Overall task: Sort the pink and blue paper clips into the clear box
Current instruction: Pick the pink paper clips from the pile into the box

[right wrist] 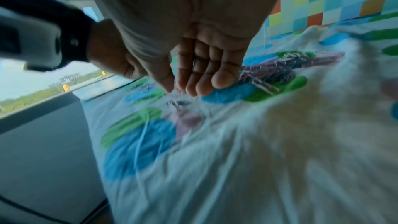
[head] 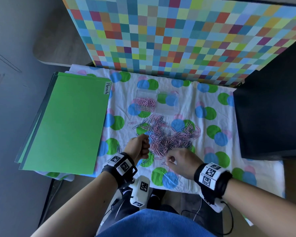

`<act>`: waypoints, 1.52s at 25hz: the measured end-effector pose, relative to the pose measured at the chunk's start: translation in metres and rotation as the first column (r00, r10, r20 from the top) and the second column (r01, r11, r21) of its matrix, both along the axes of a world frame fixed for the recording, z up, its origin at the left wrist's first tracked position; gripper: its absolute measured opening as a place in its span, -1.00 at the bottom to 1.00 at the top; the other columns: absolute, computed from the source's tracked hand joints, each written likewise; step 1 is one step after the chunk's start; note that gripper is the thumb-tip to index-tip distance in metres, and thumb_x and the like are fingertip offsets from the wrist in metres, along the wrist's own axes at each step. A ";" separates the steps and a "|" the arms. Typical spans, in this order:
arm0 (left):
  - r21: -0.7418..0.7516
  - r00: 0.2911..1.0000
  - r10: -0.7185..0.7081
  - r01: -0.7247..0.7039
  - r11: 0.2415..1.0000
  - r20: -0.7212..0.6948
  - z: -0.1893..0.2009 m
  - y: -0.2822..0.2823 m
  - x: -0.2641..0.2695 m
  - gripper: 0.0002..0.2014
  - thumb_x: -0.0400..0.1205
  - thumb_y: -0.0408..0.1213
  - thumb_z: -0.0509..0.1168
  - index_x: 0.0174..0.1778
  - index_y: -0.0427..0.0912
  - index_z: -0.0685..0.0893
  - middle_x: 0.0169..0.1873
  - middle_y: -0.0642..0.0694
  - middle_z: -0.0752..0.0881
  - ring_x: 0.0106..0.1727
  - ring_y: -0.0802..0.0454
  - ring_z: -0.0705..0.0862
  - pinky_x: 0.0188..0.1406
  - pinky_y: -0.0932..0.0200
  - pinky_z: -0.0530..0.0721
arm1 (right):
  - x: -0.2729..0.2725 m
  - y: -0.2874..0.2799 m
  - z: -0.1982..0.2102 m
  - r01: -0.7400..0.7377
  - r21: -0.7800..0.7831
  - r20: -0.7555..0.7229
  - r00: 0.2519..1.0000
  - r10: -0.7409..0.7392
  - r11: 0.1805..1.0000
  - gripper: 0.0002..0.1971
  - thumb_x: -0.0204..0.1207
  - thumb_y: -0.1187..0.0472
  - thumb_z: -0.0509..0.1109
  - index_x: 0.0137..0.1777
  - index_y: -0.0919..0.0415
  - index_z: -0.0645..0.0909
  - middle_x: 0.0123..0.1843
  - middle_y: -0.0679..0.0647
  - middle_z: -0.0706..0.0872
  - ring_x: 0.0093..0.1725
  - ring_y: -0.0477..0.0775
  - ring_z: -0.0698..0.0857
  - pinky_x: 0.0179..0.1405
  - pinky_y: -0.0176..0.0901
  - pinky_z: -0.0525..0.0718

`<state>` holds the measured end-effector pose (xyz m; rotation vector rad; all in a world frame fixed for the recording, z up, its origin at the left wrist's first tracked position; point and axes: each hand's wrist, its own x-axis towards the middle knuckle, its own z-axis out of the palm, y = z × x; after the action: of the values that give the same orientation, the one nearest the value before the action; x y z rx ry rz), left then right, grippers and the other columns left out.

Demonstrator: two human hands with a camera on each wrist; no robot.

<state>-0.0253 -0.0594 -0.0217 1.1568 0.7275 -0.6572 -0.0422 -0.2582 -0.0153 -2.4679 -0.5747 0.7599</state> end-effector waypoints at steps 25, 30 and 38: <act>0.847 0.706 -0.684 0.238 0.475 0.184 -0.015 0.014 -0.011 -0.85 0.58 -0.22 0.31 0.01 0.04 0.72 -0.18 0.07 0.80 -0.18 0.11 0.68 -0.13 0.20 0.61 | 0.015 0.022 -0.002 0.036 0.061 0.064 0.997 -0.040 0.997 -0.75 0.57 0.33 0.26 0.11 0.19 0.73 0.05 0.06 0.74 -0.03 0.09 0.71 -0.08 -0.29 0.57; 0.459 0.939 -0.291 0.181 0.870 0.182 -0.008 0.023 -0.004 -0.83 0.60 -0.38 0.26 -0.06 -0.18 0.77 -0.31 -0.07 0.77 -0.67 0.17 0.39 -0.66 0.33 0.37 | 0.014 0.035 -0.004 -0.117 -0.108 0.140 0.981 0.131 0.987 -0.81 0.57 0.13 0.33 0.05 0.19 0.69 -0.06 0.03 0.60 -0.02 0.06 0.61 -0.10 -0.12 0.63; 0.177 1.000 -0.024 0.024 0.984 -0.004 -0.006 0.020 -0.002 -0.84 0.60 -0.37 0.22 -0.30 -0.25 0.58 -0.44 -0.17 0.53 -0.57 0.03 0.40 -0.60 0.30 0.30 | 0.022 0.030 -0.004 0.040 -0.002 0.060 0.997 -0.040 0.999 -0.79 0.58 0.20 0.32 -0.11 0.29 0.75 -0.15 0.09 0.67 -0.20 0.07 0.64 -0.16 -0.08 0.65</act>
<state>-0.0275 -0.0396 -0.0279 1.3298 0.7870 -0.6234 -0.0197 -0.2281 -0.0194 -2.5051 -0.5440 0.6741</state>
